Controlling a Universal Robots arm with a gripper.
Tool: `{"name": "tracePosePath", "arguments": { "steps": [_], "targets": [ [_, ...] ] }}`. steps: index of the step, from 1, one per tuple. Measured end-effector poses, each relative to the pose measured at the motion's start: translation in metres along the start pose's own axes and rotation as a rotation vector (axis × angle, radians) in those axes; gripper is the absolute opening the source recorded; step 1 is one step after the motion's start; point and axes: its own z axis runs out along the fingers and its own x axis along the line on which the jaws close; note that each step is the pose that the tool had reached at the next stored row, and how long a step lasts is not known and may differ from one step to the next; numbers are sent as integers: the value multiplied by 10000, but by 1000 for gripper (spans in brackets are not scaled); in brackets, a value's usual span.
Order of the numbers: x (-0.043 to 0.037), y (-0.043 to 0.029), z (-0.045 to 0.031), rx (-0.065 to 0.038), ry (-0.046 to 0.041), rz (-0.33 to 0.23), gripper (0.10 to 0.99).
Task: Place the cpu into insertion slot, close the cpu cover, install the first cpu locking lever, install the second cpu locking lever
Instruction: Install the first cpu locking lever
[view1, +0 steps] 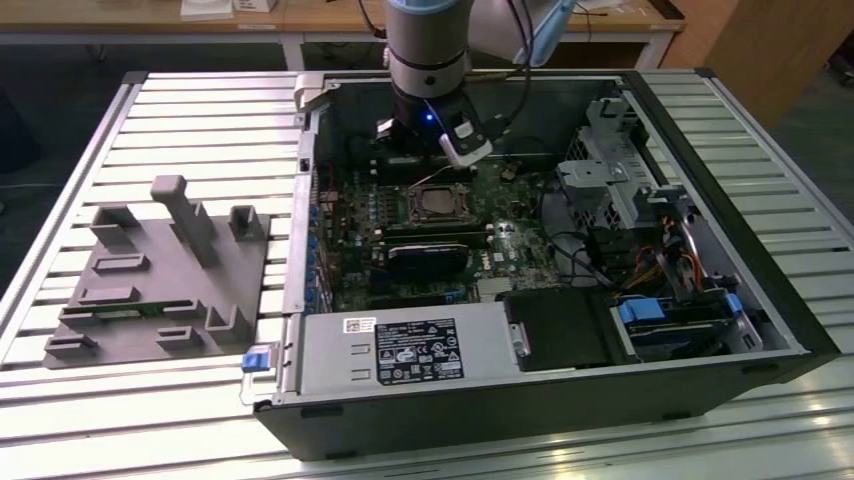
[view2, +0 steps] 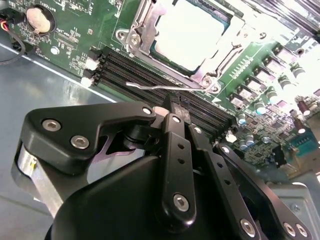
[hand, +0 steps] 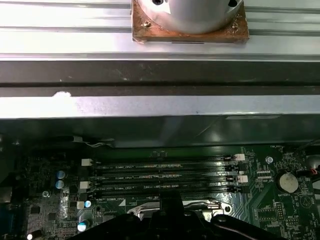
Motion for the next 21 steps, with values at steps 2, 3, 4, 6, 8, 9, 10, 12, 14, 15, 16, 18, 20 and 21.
{"name": "tracePosePath", "arguments": {
  "steps": [2,3,4,6,8,9,10,12,14,15,16,18,20,21],
  "targets": [
    [-18,-2,10,24,-1,1,106],
    [-33,-2,16,36,-3,2,106],
    [-51,-2,20,46,-3,3,106],
    [-89,-3,29,65,-5,6,106],
    [-115,-4,38,78,-8,9,106],
    [-120,-4,41,87,-8,11,106],
    [-121,-5,46,92,-11,17,106],
    [-121,-9,58,97,-30,25,106],
    [-120,-13,73,97,-70,31,106],
    [-119,-15,81,95,-98,31,106],
    [-119,-18,89,94,-124,29,106],
    [-119,-19,94,95,-134,26,106],
    [-119,-19,94,96,-135,26,106],
    [-118,-19,95,94,-136,26,106]
  ]
}}
